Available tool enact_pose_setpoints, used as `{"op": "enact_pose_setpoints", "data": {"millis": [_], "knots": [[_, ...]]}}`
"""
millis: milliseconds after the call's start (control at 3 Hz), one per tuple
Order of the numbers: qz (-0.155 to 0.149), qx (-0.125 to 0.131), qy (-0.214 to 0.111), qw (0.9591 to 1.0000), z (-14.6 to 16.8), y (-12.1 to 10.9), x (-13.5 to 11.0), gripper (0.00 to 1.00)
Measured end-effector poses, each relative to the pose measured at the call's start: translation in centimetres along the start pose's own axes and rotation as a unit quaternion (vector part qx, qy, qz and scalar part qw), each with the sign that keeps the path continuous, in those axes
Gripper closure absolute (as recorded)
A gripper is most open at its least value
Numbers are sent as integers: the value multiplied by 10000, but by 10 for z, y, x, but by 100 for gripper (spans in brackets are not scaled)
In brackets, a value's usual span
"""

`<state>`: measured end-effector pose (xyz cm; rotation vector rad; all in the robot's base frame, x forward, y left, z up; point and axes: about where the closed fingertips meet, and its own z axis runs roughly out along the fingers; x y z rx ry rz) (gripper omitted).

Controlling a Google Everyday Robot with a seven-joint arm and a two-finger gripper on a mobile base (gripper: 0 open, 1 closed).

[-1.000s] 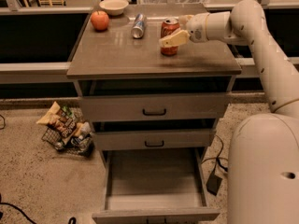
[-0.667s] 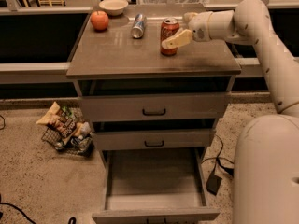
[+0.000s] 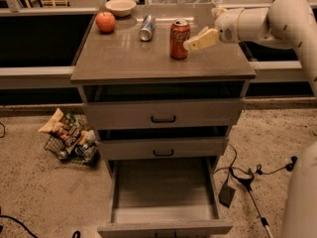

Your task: Pick coke can from bottom drawer and place on counter

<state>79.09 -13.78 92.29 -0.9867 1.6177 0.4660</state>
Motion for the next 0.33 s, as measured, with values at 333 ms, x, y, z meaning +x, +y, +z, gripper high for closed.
{"op": "enact_pose_setpoints", "data": {"millis": [333], "knots": [[-138, 130, -9, 9998, -20, 4, -8, 0]]}}
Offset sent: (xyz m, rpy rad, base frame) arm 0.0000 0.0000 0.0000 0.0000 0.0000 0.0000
